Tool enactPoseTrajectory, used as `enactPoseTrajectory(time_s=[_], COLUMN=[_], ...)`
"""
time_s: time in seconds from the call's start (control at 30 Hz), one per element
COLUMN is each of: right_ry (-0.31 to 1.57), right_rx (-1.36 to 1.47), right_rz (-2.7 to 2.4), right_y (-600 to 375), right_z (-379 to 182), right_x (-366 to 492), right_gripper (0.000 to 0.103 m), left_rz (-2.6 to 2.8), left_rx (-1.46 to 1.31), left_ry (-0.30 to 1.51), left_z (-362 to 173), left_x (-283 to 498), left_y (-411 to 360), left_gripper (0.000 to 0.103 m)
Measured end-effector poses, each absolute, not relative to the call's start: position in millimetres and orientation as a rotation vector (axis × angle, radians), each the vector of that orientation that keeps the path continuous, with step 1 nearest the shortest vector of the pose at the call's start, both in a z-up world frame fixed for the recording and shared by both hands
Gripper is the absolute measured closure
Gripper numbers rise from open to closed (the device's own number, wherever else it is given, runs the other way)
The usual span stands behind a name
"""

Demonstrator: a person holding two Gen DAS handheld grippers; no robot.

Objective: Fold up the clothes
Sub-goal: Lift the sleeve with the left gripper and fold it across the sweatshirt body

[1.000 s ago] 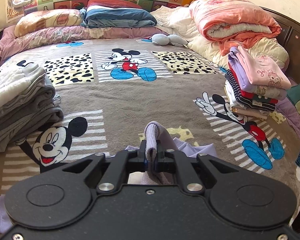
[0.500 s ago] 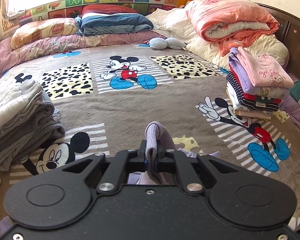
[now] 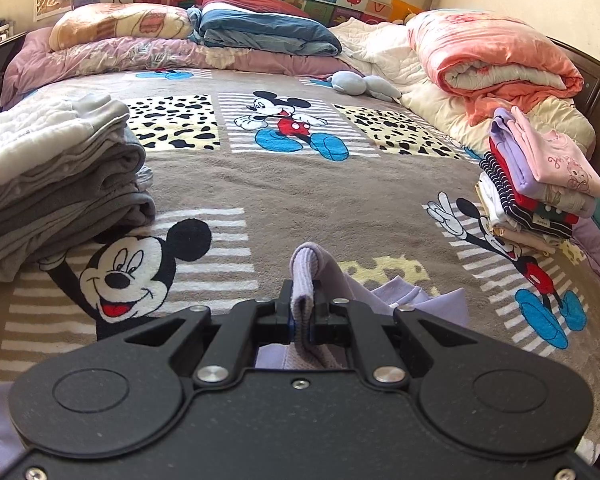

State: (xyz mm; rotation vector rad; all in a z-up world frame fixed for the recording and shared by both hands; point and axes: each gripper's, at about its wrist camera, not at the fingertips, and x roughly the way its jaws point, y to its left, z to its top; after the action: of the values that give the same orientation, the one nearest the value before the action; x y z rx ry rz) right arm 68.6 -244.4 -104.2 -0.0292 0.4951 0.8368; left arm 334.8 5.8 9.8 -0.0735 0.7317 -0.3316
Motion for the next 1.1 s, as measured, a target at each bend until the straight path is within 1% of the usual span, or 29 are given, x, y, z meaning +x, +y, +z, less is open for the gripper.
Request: enactPoseTrajectory(time_s=[0.07,0.2,0.3,0.33,0.37,0.5,0.57,0.67,0.8,0.87,0.9,0.93,0.97,1.1], right_ry=[0.493,0.512,0.579,0.613,0.639,0.667,0.658,0.594,0.568,0.562,0.560,0.557,0.554,0.539], right_rx=[-0.052,-0.114,-0.130,-0.136,-0.139,-0.110,-0.096,-0.097,-0.053,-0.062,-0.062,-0.061,-0.060,-0.082], right_rz=[0.826,0.815,0.842,0.851,0.863,0.910,0.920,0.916,0.899,0.882,0.874,0.864,0.855,0.822], right_y=[-239.3,-222.4,-219.7,-219.3,-220.1,-232.8,-237.2,-237.1,-236.8,-236.1,-236.0,-235.9,-235.8,-233.0], right_z=[-111.0,-125.8,-138.6,-142.4,-145.0,-145.0,-143.3,-137.2,-131.7,-129.8,-128.8,-127.9,-126.9,-125.1], right_x=[72.0,79.5,84.7,86.0,86.5,85.2,83.4,76.2,83.2,87.9,90.2,93.6,97.1,111.5], right_gripper=[0.050,0.050,0.048,0.044,0.042,0.043,0.043,0.043,0.043,0.043,0.043,0.043,0.043,0.039], left_rz=[-0.333,-0.325,-0.309,-0.299,-0.290,-0.286,-0.295,-0.326,-0.321,-0.280,-0.258,-0.229,-0.198,-0.066], left_rx=[-0.086,-0.134,-0.174,-0.172,-0.165,-0.156,-0.176,-0.206,-0.134,-0.085,-0.065,-0.044,-0.025,0.013], left_ry=[0.724,0.697,0.683,0.692,0.707,0.740,0.733,0.710,0.744,0.779,0.787,0.780,0.774,0.765], left_z=[8.0,6.4,2.1,-2.1,-7.4,-28.3,-32.3,-31.2,-39.3,-45.4,-47.1,-46.8,-46.2,-38.9], left_x=[333.0,324.8,319.3,319.5,320.6,322.8,321.5,317.0,312.0,308.3,305.7,301.5,297.6,286.9], left_y=[8.7,19.0,31.9,33.9,34.3,32.6,32.9,33.0,26.0,28.7,31.7,36.0,40.9,60.7], left_gripper=[0.100,0.100,0.100,0.100,0.100,0.100,0.100,0.100,0.099,0.091,0.074,0.053,0.050,0.050])
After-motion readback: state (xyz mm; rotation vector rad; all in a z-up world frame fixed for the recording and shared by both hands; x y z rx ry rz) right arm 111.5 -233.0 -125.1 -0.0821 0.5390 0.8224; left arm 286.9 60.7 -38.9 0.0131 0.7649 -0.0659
